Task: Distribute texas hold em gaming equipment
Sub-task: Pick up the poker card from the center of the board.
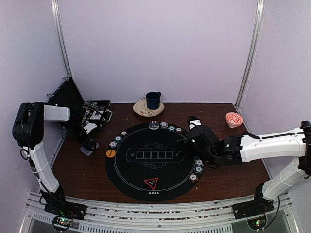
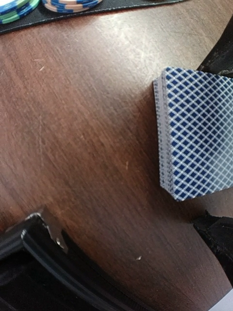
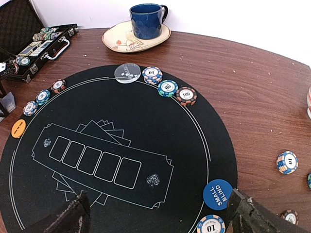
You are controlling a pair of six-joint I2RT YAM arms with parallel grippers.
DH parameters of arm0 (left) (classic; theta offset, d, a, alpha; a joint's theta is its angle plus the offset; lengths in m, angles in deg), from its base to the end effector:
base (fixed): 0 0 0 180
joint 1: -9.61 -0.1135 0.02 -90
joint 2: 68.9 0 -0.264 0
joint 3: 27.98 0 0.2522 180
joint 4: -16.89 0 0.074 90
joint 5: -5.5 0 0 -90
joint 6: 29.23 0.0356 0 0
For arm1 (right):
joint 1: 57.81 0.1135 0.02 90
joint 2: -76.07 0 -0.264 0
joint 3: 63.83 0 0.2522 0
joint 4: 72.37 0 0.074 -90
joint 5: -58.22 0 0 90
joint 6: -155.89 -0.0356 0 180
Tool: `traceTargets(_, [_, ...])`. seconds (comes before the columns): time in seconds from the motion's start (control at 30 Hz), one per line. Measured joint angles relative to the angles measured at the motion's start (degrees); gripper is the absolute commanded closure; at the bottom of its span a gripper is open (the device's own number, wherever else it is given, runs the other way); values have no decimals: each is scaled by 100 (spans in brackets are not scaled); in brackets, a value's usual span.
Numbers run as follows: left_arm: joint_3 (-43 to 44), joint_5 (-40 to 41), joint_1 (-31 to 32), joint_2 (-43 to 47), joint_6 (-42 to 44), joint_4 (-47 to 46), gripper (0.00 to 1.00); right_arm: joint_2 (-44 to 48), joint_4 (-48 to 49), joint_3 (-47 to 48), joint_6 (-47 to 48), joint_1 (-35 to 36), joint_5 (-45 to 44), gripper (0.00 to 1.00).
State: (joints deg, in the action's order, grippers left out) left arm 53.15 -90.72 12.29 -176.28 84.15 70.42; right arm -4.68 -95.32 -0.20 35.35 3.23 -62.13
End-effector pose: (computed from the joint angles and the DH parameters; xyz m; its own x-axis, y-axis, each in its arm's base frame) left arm 0.3439 -0.0200 0.1462 -0.8763 0.4359 -0.2052 0.4504 0.8924 -0.0275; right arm 0.1604 0.2527 0.2324 -0.5570 -0.1009 -0.8244 -0.3307 0.9375 0.1087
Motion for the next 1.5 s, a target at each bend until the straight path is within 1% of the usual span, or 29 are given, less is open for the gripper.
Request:
traceTargets(0.27, [-328,-7,0,208,-341,-323,2,83,0,-2,20,9,-20,0])
traceTargets(0.5, [-352,0,0,225,-476,-365,12,109,0,-4,22,13,-28,0])
traceTargets(0.6, [-352,2,0,225,-503,-363,15,109,2,-11,28,13,-35,0])
traceTargets(0.7, [-352,0,0,225,-509,-358,22,109,0,-28,35,13,-37,0])
traceTargets(0.8, [-352,0,0,225,-514,-356,34,109,0,-35,35,13,-39,0])
traceTargets(0.9, [-352,-2,0,232,-514,-354,40,109,0,-35,37,13,-39,0])
traceTargets(0.97, [-352,-24,0,258,-516,-334,46,109,0,-37,37,13,-42,0])
traceTargets(1.07, [-352,-63,0,286,-522,-304,51,109,2,-37,37,13,-46,0])
traceTargets(1.37, [-352,-146,0,293,-516,-262,56,92,107,-42,79,13,22,0])
traceTargets(1.5, [-361,-133,0,315,-507,-291,56,-52,168,-39,81,13,118,0])
